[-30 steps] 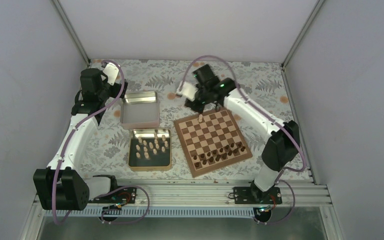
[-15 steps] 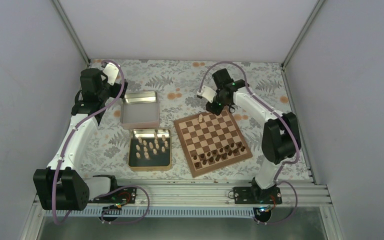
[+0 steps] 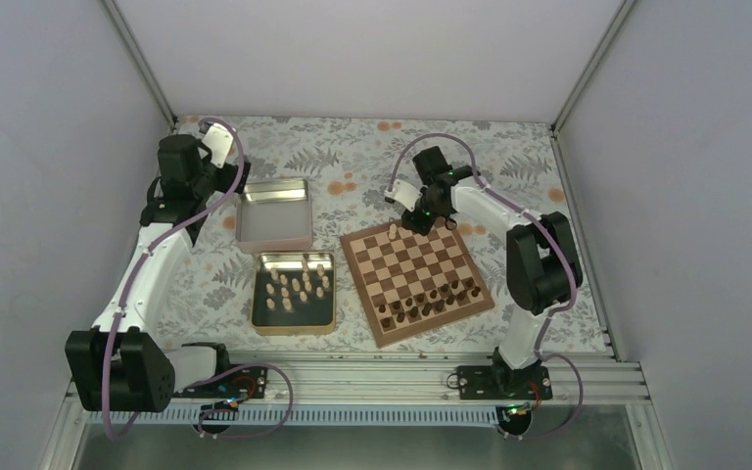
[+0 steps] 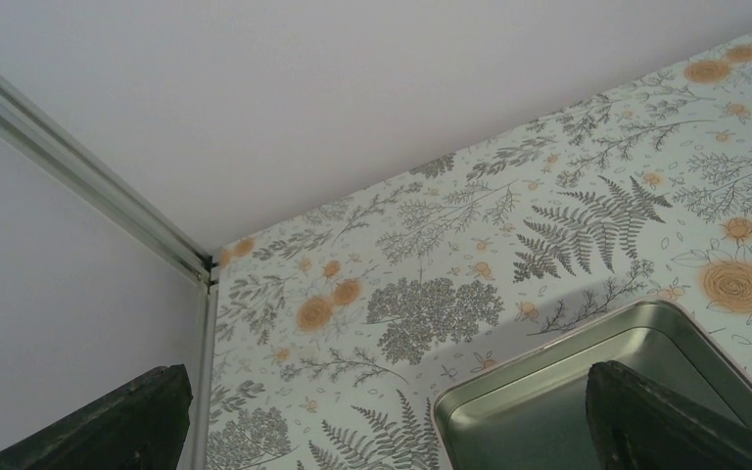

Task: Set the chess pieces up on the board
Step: Place the chess piece on the chessboard.

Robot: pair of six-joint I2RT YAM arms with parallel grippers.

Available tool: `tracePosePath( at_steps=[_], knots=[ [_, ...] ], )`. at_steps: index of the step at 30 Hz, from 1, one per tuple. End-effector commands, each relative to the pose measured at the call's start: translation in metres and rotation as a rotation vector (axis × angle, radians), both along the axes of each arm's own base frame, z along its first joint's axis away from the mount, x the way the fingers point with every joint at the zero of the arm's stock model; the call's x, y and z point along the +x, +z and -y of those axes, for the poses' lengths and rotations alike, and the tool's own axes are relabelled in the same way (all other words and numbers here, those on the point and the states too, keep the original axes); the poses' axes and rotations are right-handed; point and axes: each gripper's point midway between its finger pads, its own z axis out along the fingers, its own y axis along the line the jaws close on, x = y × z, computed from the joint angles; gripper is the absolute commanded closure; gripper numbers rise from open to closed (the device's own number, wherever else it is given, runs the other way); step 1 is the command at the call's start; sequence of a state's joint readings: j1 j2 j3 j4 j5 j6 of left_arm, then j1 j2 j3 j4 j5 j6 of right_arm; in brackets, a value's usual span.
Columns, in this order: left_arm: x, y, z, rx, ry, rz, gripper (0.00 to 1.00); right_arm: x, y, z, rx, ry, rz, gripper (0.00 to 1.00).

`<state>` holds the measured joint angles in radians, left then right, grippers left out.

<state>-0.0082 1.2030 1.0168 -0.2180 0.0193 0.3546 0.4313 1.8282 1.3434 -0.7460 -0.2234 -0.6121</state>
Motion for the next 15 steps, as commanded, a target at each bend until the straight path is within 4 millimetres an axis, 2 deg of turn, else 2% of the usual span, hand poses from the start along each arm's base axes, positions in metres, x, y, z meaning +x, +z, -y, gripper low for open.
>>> tracePosePath(
  at_steps=[1,9,13,15],
  knots=[
    [-0.0028,0.0089,-0.0004,-0.010,-0.001,0.031,0.00,0.0044,-0.0066,-0.0089,0.032,0.005,-0.014,0.86],
    [-0.0018,0.0060,0.0028,-0.013,-0.019,0.022,0.00,0.0044,-0.0124,-0.0084,0.017,0.009,-0.029,0.85],
    [-0.0006,0.0065,0.0031,-0.014,-0.021,0.021,0.00,0.0070,-0.0128,-0.0062,0.008,0.002,-0.019,0.80],
    [-0.0011,0.0076,0.0031,-0.015,-0.021,0.024,0.00,0.0092,-0.0079,-0.0063,0.011,-0.002,-0.003,0.74]
  ],
)
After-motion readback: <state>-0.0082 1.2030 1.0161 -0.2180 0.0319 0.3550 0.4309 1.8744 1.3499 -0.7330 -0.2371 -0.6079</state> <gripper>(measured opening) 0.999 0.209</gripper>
